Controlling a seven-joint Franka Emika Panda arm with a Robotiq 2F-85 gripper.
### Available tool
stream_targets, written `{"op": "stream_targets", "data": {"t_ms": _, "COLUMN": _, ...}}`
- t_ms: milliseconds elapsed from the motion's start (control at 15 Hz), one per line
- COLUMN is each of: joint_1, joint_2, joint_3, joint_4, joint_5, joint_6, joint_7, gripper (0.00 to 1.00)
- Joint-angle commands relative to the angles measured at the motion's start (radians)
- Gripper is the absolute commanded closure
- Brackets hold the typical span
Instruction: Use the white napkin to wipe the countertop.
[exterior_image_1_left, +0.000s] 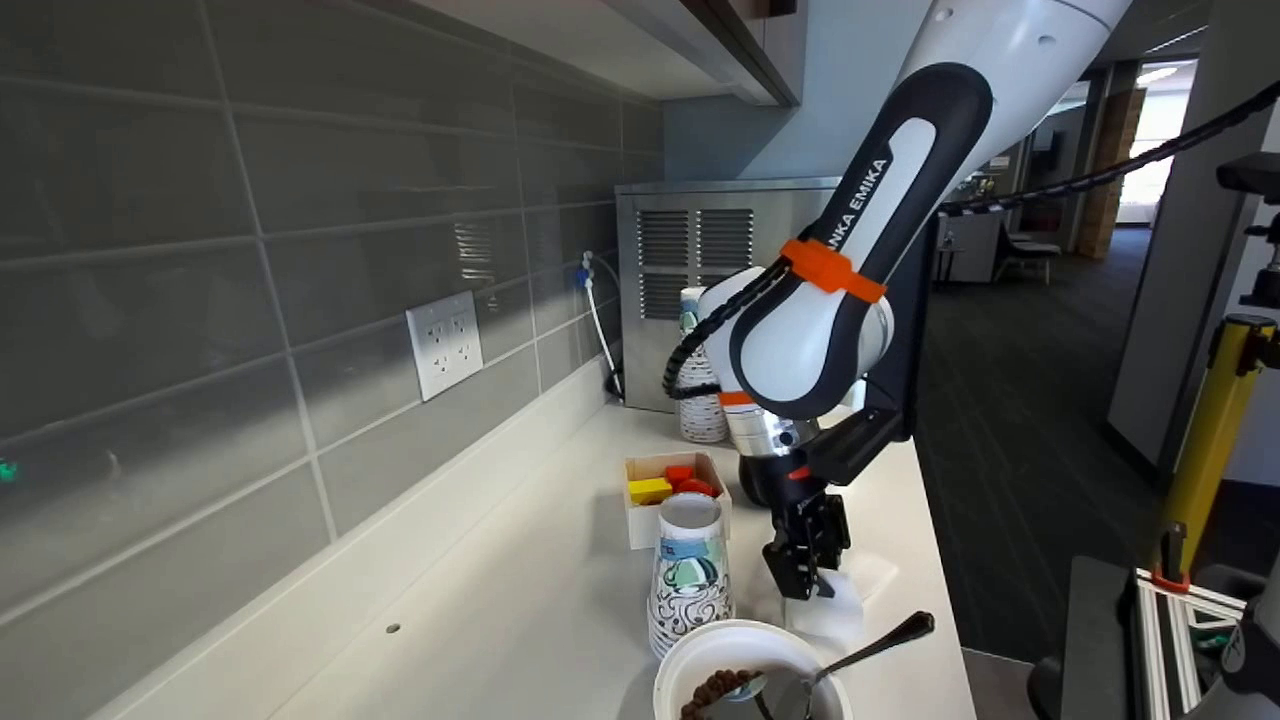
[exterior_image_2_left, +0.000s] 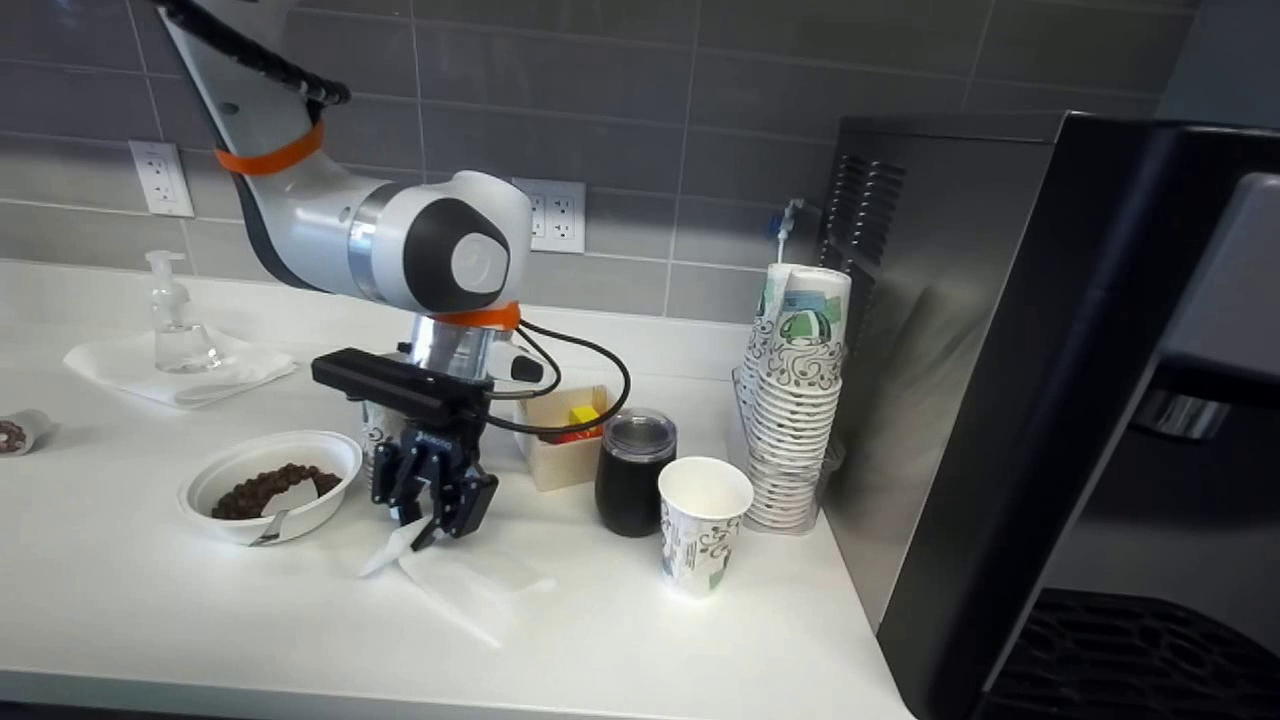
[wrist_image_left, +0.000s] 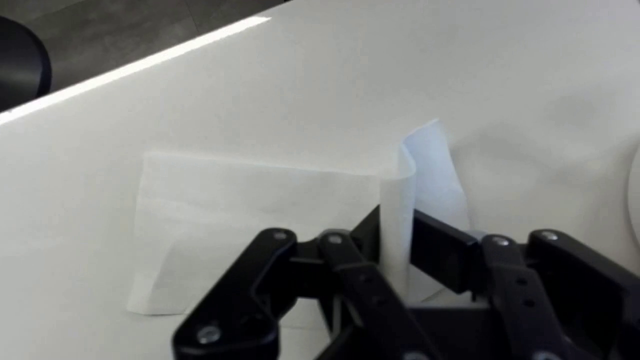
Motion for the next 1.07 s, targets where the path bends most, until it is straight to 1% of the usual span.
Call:
{"op": "stream_targets", "data": {"t_ms": 0, "joint_1": 0.002, "joint_2": 0.004, "joint_3": 0.011, "joint_4": 0.026, "joint_5": -0.009, "joint_6": -0.002, "joint_7": -0.082, "gripper": 0.97}}
{"op": "stream_targets", "data": {"t_ms": 67, "joint_1": 0.0, "joint_2": 0.001, "joint_3": 0.014, "joint_4": 0.027, "joint_5": -0.001, "joint_6": -0.004, "joint_7": -0.104, "gripper": 0.65}}
{"op": "stream_targets", "data": {"t_ms": 133, "joint_1": -0.001, "joint_2": -0.002, "joint_3": 0.014, "joint_4": 0.026, "joint_5": 0.0, "joint_6": -0.004, "joint_7": -0.114, "gripper": 0.63}}
{"op": "stream_targets", "data": {"t_ms": 200, "joint_1": -0.001, "joint_2": -0.009, "joint_3": 0.012, "joint_4": 0.021, "joint_5": -0.004, "joint_6": -0.007, "joint_7": -0.123, "gripper": 0.57}}
{"op": "stream_targets", "data": {"t_ms": 667, "joint_1": -0.004, "joint_2": -0.083, "joint_3": 0.008, "joint_4": -0.037, "joint_5": -0.004, "joint_6": -0.006, "joint_7": -0.136, "gripper": 0.04}}
{"op": "stream_targets", "data": {"t_ms": 733, "joint_1": -0.003, "joint_2": -0.099, "joint_3": 0.008, "joint_4": -0.047, "joint_5": -0.006, "joint_6": -0.009, "joint_7": -0.13, "gripper": 0.0}}
{"op": "stream_targets", "data": {"t_ms": 1000, "joint_1": 0.005, "joint_2": -0.187, "joint_3": 0.01, "joint_4": -0.103, "joint_5": -0.022, "joint_6": -0.018, "joint_7": -0.093, "gripper": 0.0}}
